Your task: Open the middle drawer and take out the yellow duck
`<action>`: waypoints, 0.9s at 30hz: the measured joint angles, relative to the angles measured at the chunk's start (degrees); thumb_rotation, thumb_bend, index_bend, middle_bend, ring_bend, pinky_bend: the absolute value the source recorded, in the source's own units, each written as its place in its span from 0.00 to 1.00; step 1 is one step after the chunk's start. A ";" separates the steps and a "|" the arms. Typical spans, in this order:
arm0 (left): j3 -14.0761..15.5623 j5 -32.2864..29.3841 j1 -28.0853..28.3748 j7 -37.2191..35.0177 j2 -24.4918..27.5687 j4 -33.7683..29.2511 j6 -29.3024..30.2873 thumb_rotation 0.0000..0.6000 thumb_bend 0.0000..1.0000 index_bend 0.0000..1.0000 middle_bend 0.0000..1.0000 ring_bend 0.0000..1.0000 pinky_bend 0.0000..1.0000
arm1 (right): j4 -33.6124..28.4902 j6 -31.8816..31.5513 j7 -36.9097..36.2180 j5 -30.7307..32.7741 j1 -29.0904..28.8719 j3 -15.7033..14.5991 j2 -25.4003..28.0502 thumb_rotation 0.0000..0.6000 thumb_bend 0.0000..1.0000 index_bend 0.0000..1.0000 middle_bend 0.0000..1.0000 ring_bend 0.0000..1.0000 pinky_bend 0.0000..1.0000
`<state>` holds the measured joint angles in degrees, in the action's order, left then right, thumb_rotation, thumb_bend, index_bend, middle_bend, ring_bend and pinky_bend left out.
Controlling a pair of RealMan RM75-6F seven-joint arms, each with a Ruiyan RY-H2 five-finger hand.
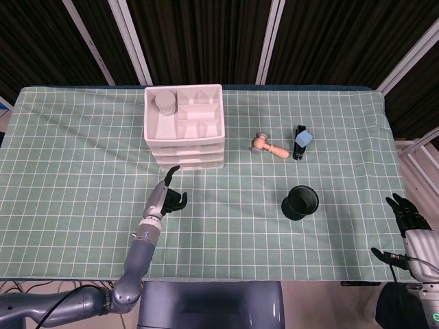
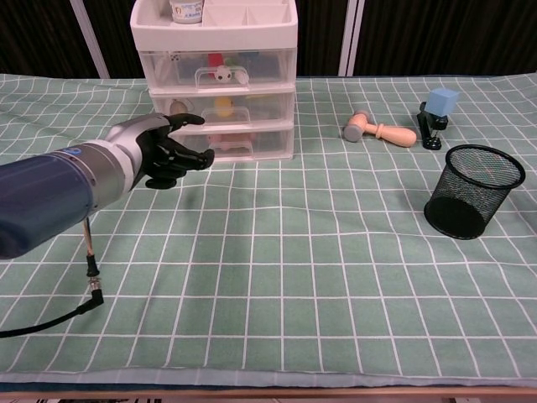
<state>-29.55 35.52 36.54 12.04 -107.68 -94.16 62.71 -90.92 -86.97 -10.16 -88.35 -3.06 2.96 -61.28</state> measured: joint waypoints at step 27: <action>-4.31 -3.42 7.83 -9.65 -5.51 13.64 -6.24 1.00 0.51 0.10 1.00 1.00 1.00 | -0.68 0.61 -0.35 0.44 0.03 0.02 0.28 1.00 0.00 0.00 0.00 0.00 0.21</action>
<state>-33.85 32.09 44.37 2.39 -113.19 -80.53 56.47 -91.60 -86.37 -10.51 -87.91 -3.03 2.98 -61.01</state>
